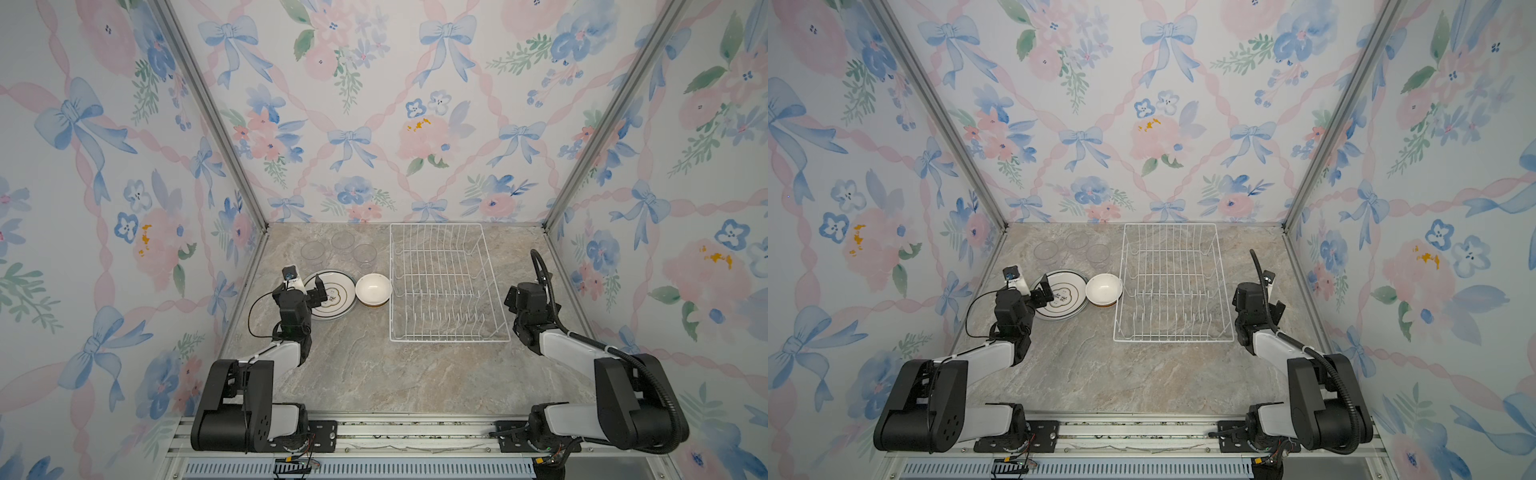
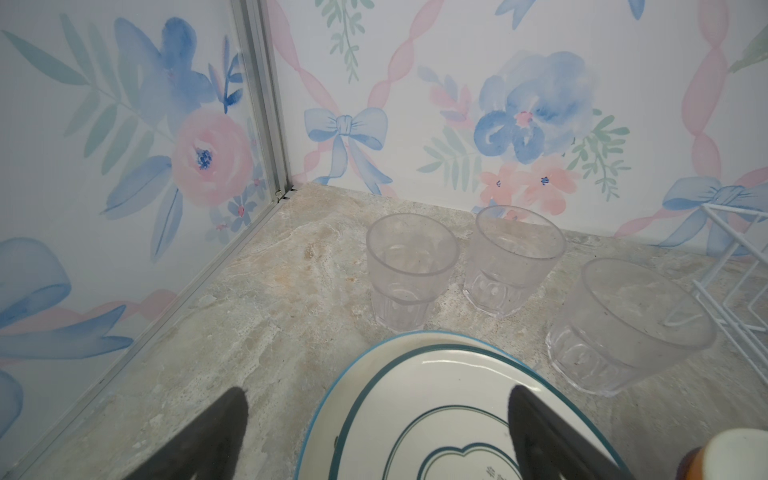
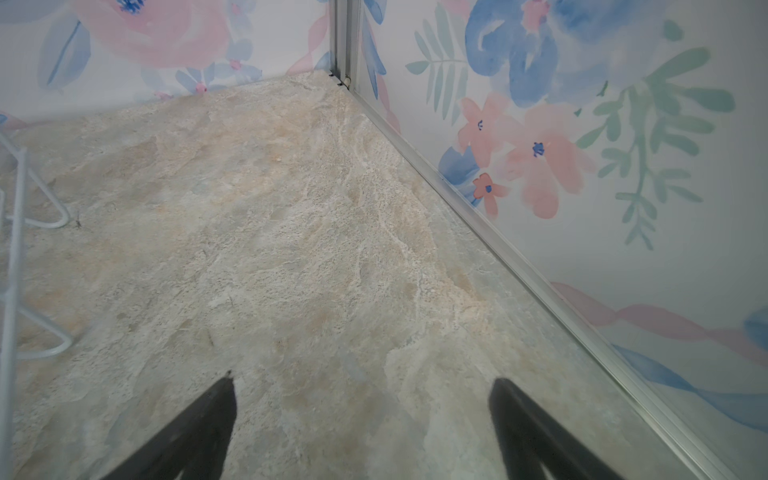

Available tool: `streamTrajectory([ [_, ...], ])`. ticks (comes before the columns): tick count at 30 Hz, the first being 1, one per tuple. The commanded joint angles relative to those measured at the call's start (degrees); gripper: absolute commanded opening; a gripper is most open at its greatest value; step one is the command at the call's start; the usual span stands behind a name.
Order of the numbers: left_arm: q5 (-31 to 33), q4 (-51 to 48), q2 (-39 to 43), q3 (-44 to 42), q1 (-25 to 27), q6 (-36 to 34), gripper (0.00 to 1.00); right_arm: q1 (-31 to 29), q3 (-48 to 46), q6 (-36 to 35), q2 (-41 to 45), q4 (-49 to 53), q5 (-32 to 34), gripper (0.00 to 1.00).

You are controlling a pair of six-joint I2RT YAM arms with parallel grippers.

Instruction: Unload the mixed dishes from the dish rack

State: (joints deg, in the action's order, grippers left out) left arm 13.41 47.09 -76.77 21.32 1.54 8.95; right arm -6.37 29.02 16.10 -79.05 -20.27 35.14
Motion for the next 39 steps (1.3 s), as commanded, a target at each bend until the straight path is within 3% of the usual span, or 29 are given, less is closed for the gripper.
streamTrajectory([
  [1, -1.8, -1.3, 0.8, 0.4, -0.1, -1.8, 0.98, 0.5, 1.5, -1.0, -1.1, -2.1, -0.7, 0.97],
  [6, -1.2, -0.6, 1.0, -4.6, 0.9, 0.3, 0.98, 0.5, 0.9, -1.8, -0.7, -3.2, -1.3, 0.97],
  [11, 0.4, 0.6, -6.0, -0.4, 0.5, -1.6, 0.98, 0.1, 0.6, -4.5, -0.9, -5.2, -3.1, 0.97],
  [15, -0.2, 2.0, -7.7, 0.2, -1.5, -1.7, 0.98, 0.4, -0.6, -8.1, -1.8, -11.0, -0.8, 0.97],
  [16, -1.7, 6.4, -8.8, -1.2, -2.7, -1.2, 0.98, 0.7, 0.1, -8.3, -2.8, -11.2, -0.8, 0.97],
  [24, -5.6, 8.3, -7.9, -2.9, -2.6, -2.7, 0.98, -1.4, 2.1, -12.4, -8.1, -14.8, -0.5, 0.97],
  [29, -12.2, 26.7, -13.7, -9.3, -2.6, -5.2, 0.98, -3.7, 0.2, -16.2, -8.5, -19.6, -1.4, 0.97],
  [31, -13.3, 21.5, -12.2, -8.0, -2.6, -5.5, 0.98, -4.1, -0.7, -16.3, -8.2, -21.3, -1.4, 0.97],
  [39, -8.8, 21.6, -12.8, -7.5, -0.1, -7.3, 0.98, 0.3, -7.1, -15.5, -8.5, -31.2, -16.5, 0.97],
])
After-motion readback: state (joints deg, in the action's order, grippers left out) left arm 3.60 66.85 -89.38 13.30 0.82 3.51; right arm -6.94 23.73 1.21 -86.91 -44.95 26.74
